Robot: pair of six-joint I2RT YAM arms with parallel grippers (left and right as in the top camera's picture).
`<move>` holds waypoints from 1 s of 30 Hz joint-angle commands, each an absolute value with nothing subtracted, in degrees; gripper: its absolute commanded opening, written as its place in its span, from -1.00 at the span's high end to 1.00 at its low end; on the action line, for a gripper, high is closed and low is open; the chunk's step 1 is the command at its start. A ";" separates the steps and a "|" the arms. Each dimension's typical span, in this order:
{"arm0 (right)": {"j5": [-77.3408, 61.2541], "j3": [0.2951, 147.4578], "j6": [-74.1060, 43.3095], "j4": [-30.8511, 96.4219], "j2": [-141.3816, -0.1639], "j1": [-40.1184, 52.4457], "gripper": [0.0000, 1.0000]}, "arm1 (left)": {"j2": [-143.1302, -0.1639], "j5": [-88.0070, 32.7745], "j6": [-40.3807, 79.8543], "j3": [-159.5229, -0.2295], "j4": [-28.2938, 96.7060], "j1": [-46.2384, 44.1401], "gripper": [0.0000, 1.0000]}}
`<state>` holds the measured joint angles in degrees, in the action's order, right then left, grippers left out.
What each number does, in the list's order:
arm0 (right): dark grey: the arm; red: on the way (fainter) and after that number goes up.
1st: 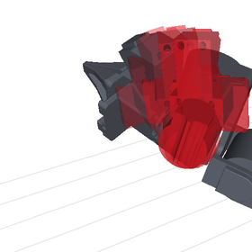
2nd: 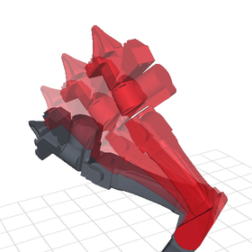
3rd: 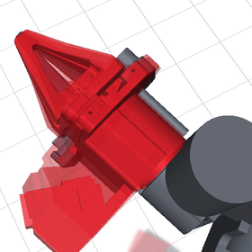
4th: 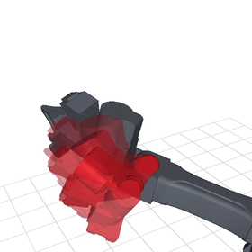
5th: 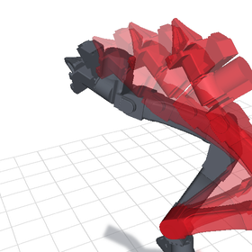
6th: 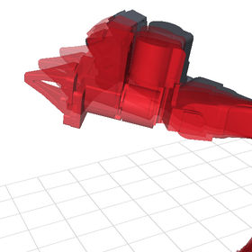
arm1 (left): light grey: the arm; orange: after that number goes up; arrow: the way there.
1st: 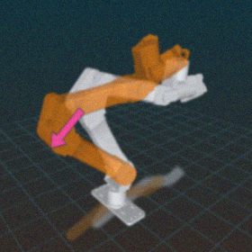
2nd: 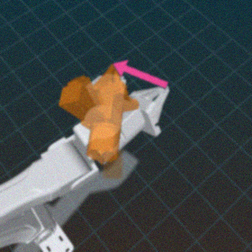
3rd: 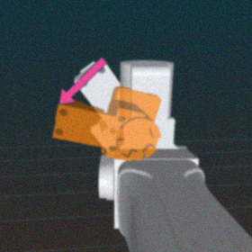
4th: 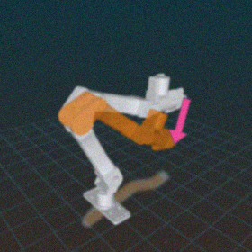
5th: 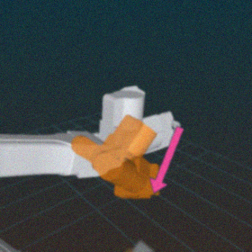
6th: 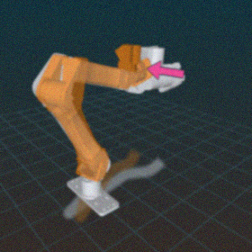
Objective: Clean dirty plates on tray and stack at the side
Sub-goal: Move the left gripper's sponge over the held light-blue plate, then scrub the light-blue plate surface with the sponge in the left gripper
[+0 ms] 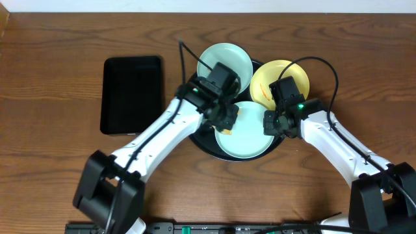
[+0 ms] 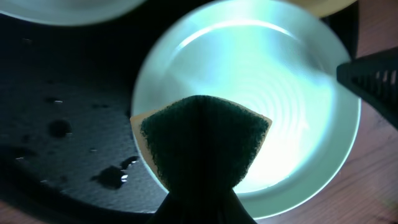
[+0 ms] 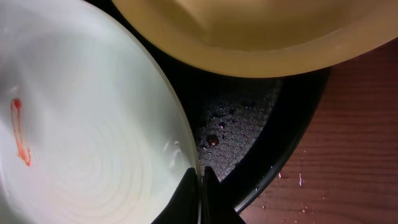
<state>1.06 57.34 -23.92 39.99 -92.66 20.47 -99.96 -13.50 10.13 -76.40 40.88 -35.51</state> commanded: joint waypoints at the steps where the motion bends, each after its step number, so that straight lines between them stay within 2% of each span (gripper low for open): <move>1: 2.33 57.19 -24.82 40.05 -92.53 19.53 0.98 | -102.91 -12.53 11.29 -76.05 40.64 -38.63 0.85; 19: 2.33 57.19 -24.82 40.12 -92.53 19.51 0.98 | -109.38 -11.07 13.26 -74.54 36.32 -41.50 0.85; 30: 2.31 57.19 -24.82 40.23 -92.53 19.53 0.98 | -109.38 -10.79 14.28 -68.34 26.89 -41.98 0.85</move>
<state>1.52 57.28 -23.92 40.05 -92.66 20.47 -109.10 -11.64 13.58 -69.36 28.10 -41.85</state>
